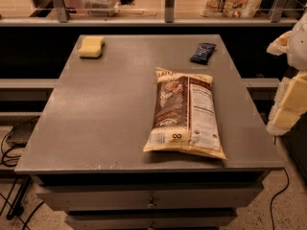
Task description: Move rxbar blueberry near sponge
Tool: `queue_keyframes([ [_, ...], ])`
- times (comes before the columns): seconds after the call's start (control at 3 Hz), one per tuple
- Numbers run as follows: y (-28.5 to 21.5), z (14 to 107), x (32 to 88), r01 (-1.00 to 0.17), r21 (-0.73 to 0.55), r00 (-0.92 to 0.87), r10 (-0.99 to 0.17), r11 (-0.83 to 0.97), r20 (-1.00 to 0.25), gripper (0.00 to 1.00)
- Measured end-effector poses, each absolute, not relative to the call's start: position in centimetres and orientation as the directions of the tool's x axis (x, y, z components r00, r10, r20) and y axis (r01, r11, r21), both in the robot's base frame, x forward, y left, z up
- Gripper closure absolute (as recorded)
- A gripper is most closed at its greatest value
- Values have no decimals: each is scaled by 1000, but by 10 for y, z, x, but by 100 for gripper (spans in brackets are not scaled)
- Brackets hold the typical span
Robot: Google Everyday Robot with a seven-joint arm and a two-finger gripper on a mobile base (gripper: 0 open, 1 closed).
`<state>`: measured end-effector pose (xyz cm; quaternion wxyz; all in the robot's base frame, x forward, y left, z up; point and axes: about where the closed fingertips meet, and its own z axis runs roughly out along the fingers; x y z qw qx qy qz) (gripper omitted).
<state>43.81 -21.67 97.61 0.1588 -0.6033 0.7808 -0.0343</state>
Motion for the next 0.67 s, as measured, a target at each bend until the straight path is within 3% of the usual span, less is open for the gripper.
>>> queue_keyframes([
  [0.67,-215,974,449,-912,-279,-248,-946,300,-209,0],
])
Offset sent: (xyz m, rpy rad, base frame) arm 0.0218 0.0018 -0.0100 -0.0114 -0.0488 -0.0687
